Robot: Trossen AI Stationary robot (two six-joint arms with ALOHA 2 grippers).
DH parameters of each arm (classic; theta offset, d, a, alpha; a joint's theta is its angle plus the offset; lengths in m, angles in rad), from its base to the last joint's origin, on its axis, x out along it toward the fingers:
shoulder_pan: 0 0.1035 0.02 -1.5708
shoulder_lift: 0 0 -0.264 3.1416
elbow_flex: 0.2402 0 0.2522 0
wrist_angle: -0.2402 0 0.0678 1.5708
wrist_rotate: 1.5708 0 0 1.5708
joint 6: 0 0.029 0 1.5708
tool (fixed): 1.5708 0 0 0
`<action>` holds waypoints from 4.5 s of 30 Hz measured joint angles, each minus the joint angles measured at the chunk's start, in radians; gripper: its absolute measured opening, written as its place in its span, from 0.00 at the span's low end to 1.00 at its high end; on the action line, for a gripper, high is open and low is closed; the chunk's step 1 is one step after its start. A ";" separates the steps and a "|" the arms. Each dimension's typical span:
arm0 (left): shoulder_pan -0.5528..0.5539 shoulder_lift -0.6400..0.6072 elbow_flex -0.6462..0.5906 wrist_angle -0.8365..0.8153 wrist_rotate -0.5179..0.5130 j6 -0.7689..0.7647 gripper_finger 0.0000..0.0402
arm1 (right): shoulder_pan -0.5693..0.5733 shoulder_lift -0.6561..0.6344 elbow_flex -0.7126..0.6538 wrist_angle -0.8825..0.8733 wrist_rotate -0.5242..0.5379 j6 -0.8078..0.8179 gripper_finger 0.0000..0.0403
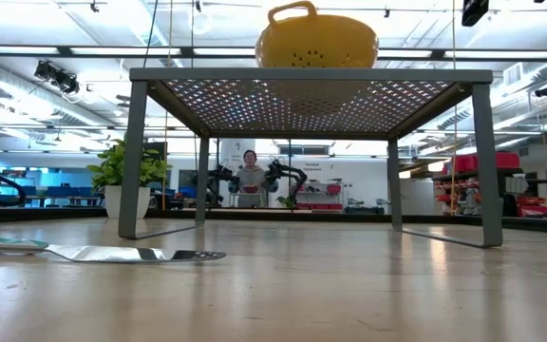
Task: Pick & Place Fruit
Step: Put the knife on the shelf to the left of the strainer bowl
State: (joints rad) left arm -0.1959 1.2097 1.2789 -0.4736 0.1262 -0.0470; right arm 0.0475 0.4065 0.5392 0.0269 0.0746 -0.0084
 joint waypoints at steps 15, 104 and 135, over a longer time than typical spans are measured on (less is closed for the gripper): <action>-0.105 0.000 0.000 -0.016 -0.090 -0.048 0.01 | 0.000 0.000 0.000 0.000 0.001 0.000 0.04; -0.419 -0.025 -0.623 0.046 -0.037 -0.335 0.01 | 0.000 0.086 0.000 0.052 0.002 0.028 0.04; -0.513 0.054 -0.623 0.040 -0.185 -0.516 0.10 | 0.000 0.086 0.000 0.052 0.002 0.028 0.04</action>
State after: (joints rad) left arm -0.7086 1.2633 0.6559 -0.4332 -0.0588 -0.5631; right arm 0.0472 0.4923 0.5392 0.0792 0.0768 0.0193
